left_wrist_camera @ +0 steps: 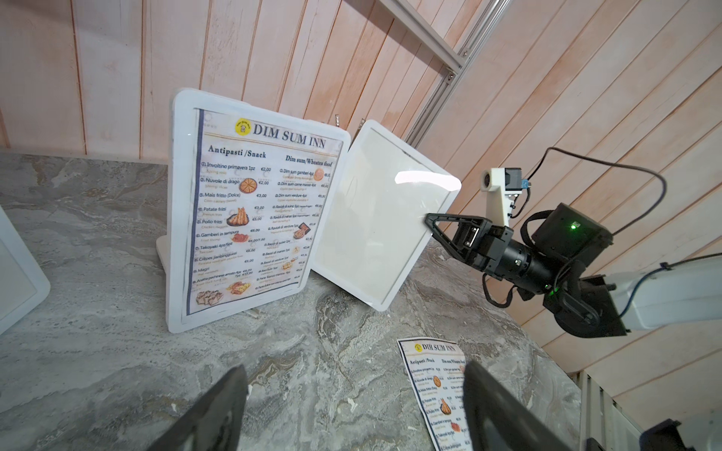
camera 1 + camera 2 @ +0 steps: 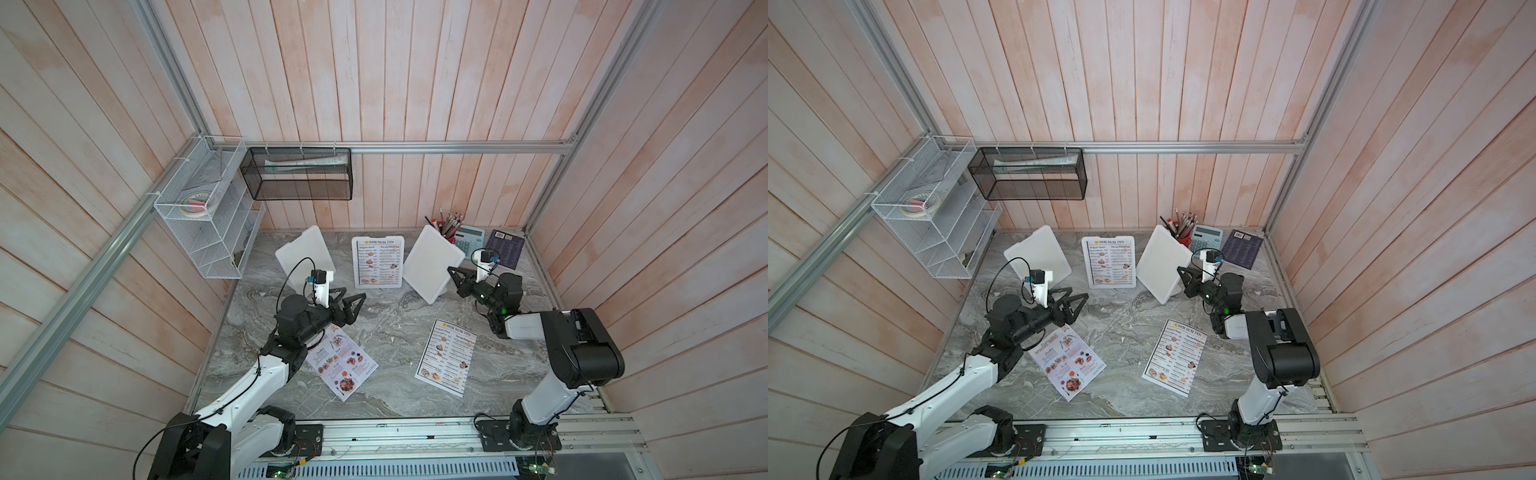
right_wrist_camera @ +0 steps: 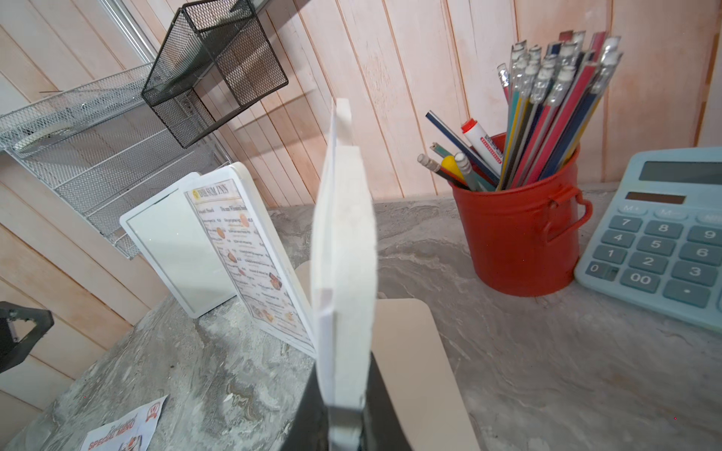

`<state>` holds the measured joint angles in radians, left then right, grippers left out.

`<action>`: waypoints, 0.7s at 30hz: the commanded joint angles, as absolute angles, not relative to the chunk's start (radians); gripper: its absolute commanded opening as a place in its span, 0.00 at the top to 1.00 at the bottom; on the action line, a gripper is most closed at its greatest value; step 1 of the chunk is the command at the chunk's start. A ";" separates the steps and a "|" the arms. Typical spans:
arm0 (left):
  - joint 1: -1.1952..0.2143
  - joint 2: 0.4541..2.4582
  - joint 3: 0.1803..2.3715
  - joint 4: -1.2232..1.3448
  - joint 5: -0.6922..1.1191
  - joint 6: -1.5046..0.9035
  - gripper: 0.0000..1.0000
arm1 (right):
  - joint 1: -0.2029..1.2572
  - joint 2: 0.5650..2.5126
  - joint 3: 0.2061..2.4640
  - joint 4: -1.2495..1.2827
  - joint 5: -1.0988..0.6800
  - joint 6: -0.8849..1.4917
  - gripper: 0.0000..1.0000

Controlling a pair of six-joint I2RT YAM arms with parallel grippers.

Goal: Insert the menus into the narrow rack
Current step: Move the narrow rack to the center of the board.

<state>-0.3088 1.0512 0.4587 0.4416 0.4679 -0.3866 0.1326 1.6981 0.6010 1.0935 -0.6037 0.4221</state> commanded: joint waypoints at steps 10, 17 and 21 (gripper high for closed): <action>-0.316 0.974 0.450 0.400 0.483 -0.402 0.12 | 0.192 1.333 0.391 0.952 -0.474 0.358 1.00; -0.319 0.958 0.422 0.417 0.487 -0.420 0.12 | 0.449 1.112 0.356 0.784 -0.371 0.227 1.00; -0.319 0.957 0.407 0.425 0.486 -0.426 0.12 | 0.550 1.088 0.355 0.783 -0.374 0.215 1.00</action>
<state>-0.3149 0.9680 0.4244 0.4103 0.4713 -0.4156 0.5144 1.1042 0.3573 0.7799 -0.4076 0.2535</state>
